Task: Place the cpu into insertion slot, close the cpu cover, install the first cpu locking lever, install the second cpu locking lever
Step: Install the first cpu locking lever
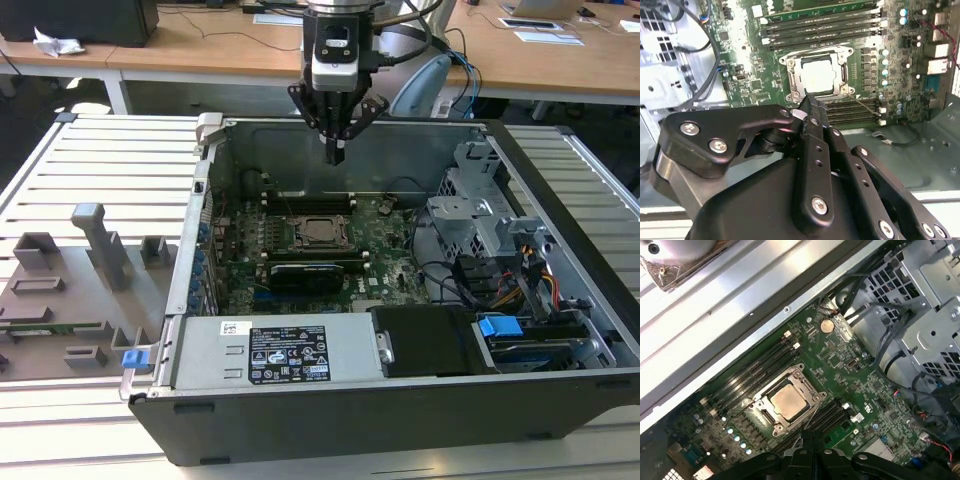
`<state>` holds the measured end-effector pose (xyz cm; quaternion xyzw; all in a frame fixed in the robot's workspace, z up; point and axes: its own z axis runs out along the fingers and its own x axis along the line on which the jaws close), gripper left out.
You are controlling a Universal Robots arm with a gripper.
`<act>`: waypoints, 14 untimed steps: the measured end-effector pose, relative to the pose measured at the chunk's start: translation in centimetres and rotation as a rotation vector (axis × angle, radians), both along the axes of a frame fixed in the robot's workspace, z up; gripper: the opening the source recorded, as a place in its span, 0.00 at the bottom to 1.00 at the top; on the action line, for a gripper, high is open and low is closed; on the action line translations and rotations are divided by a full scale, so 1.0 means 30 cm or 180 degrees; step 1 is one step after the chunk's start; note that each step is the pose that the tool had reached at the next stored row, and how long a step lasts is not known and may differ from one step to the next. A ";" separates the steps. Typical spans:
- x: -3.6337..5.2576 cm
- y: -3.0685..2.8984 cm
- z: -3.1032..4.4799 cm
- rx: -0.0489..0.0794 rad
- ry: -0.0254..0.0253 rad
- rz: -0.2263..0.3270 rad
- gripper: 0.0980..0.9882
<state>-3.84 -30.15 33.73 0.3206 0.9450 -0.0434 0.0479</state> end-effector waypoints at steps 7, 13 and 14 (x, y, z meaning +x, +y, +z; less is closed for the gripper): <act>0.000 0.000 0.000 0.0000 0.0000 0.0395 0.01; 0.000 0.000 0.000 0.0000 0.0000 0.0726 0.01; 0.000 0.000 0.000 0.0000 0.0000 0.0808 0.01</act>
